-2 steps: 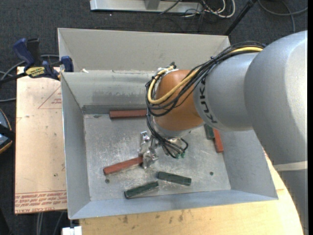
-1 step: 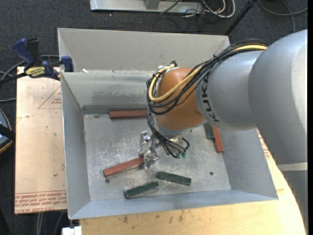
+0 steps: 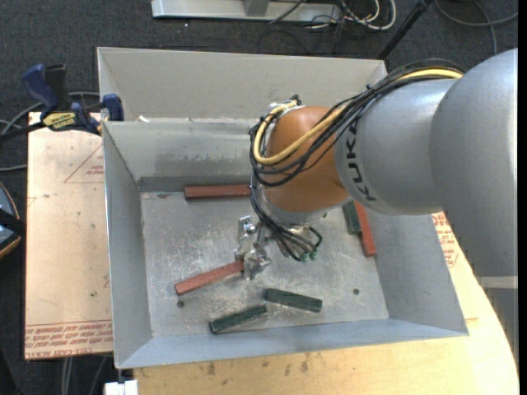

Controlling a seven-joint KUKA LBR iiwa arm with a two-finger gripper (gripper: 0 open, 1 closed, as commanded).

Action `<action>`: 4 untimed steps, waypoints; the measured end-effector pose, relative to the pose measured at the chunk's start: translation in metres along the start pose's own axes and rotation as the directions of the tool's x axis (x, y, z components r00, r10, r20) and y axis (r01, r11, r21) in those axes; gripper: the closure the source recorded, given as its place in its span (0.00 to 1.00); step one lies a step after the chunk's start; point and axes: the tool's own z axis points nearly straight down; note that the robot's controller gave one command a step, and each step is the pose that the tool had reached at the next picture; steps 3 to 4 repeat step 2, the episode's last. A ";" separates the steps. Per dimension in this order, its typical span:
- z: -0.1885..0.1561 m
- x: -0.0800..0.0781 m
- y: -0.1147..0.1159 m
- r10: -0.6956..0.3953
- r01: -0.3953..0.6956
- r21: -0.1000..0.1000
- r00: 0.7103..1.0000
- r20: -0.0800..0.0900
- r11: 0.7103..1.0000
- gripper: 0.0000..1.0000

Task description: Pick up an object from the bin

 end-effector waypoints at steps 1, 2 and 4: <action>-0.015 -0.001 0.000 0.000 0.000 0.000 1.000 0.004 1.000 1.00; -0.025 -0.001 0.000 -0.001 0.001 0.001 1.000 0.006 1.000 1.00; -0.025 -0.001 0.000 -0.001 0.001 0.001 1.000 0.006 1.000 1.00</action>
Offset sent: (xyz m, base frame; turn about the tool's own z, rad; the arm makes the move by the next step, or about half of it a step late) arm 0.0000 0.0000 0.0449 0.0000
